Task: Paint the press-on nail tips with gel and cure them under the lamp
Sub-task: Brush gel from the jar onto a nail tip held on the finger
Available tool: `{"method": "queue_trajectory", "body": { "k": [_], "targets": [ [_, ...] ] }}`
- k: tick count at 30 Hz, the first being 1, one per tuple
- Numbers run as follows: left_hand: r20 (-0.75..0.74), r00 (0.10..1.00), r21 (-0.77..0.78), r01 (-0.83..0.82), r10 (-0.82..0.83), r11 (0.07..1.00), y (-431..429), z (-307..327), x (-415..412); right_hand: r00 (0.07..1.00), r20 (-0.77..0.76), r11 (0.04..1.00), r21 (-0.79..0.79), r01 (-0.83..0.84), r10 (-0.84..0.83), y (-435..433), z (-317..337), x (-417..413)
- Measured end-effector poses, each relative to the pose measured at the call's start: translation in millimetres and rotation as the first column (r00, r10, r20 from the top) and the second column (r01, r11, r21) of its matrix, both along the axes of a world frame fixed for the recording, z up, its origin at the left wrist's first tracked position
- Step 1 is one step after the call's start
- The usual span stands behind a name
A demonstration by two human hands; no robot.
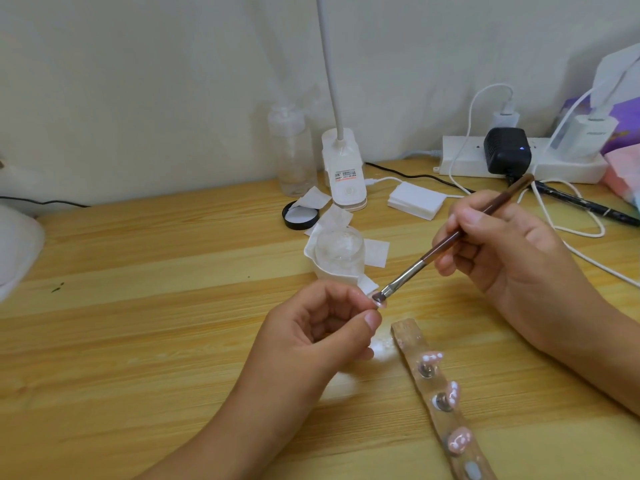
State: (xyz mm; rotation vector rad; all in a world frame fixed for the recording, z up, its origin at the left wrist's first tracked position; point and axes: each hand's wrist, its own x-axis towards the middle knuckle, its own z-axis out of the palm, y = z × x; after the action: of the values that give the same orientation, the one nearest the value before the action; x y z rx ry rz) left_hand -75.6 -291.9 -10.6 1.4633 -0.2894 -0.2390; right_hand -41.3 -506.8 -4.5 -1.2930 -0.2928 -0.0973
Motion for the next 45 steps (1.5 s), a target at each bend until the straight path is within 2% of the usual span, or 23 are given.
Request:
{"method": "queue_trajectory", "body": {
  "k": [6, 11, 16, 24, 28, 31, 34, 37, 45],
  "targets": [
    [-0.010, 1.000, -0.017, -0.012, 0.012, 1.000, -1.0, 1.2, 0.0, 0.993, -0.013, 0.993, 0.024, 0.117, -0.117, -0.8, -2.5, 1.9],
    [-0.020, 1.000, -0.012, -0.025, 0.024, 1.000, -1.7, 2.4, 0.3, 0.998, -0.048, 0.993, 0.104, 0.049, -0.044, -1.3, 0.0, 2.2],
    [-0.064, 0.997, -0.018, -0.053, 0.051, 0.998, -2.0, 2.2, 1.0, 0.999, -0.024, 0.998, 0.062, -0.026, 0.028, 1.7, -0.6, 0.0],
    [-0.078, 0.996, -0.036, -0.052, 0.049, 0.998, -1.3, 2.3, 1.4, 0.992, -0.035, 0.991, 0.045, 0.123, -0.121, -0.9, -4.2, 3.9],
    [-0.068, 0.996, -0.042, -0.054, 0.051, 0.998, -1.8, 2.6, 1.2, 0.997, -0.030, 0.994, 0.085, 0.067, -0.064, -1.5, -2.7, 2.3],
    [-0.075, 0.996, -0.044, -0.059, 0.056, 0.997, -1.8, 2.1, 1.0, 1.000, -0.007, 0.999, 0.050, 0.016, -0.016, 0.4, -3.0, 0.5],
    [-0.074, 0.996, -0.048, -0.059, 0.055, 0.997, -1.9, 1.4, 1.8, 0.998, 0.000, 0.998, 0.010, 0.067, -0.067, 0.6, -2.4, 0.6],
    [-0.076, 0.996, -0.075, -0.044, 0.039, 0.996, -1.4, 1.4, 2.0, 0.991, -0.012, 0.991, 0.032, 0.133, -0.133, -3.7, -4.3, 3.1],
    [-0.022, 0.999, -0.033, -0.047, 0.047, 0.998, -0.8, 0.8, 2.5, 0.991, -0.028, 0.990, 0.056, 0.129, -0.128, -5.2, -2.3, 3.0]
  ]
}}
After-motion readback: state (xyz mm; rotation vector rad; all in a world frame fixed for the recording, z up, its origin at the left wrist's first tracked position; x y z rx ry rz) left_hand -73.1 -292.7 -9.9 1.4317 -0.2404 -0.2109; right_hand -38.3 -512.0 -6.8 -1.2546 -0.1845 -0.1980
